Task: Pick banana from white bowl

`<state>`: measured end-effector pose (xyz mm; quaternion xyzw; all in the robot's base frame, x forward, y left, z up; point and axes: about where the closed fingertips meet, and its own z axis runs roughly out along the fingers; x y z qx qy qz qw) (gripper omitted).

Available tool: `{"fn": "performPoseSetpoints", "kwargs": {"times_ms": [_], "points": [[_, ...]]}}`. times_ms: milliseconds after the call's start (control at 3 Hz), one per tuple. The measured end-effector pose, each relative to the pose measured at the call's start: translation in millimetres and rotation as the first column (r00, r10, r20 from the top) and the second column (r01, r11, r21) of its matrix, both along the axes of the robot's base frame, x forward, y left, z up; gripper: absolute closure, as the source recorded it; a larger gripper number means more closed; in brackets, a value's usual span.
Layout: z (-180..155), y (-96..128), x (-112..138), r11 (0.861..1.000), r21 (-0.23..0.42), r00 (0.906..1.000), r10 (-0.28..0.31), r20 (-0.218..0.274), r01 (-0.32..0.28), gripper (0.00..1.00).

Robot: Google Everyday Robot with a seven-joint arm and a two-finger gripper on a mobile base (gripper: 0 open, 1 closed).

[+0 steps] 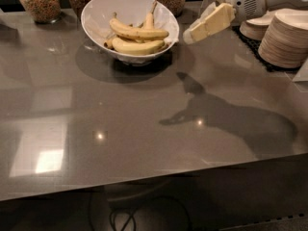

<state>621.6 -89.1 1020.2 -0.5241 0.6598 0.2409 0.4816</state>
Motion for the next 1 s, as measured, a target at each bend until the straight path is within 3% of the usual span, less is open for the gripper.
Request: {"fn": "performPoseSetpoints", "kwargs": {"times_ms": [333, 1000], "points": [[0.7, 9.3, 9.7, 0.999, -0.042, 0.9986, 0.021, 0.048, -0.019, 0.00], [11.3, 46.9, 45.2, 0.992, -0.103, 0.9830, 0.093, 0.158, -0.078, 0.00]]}}
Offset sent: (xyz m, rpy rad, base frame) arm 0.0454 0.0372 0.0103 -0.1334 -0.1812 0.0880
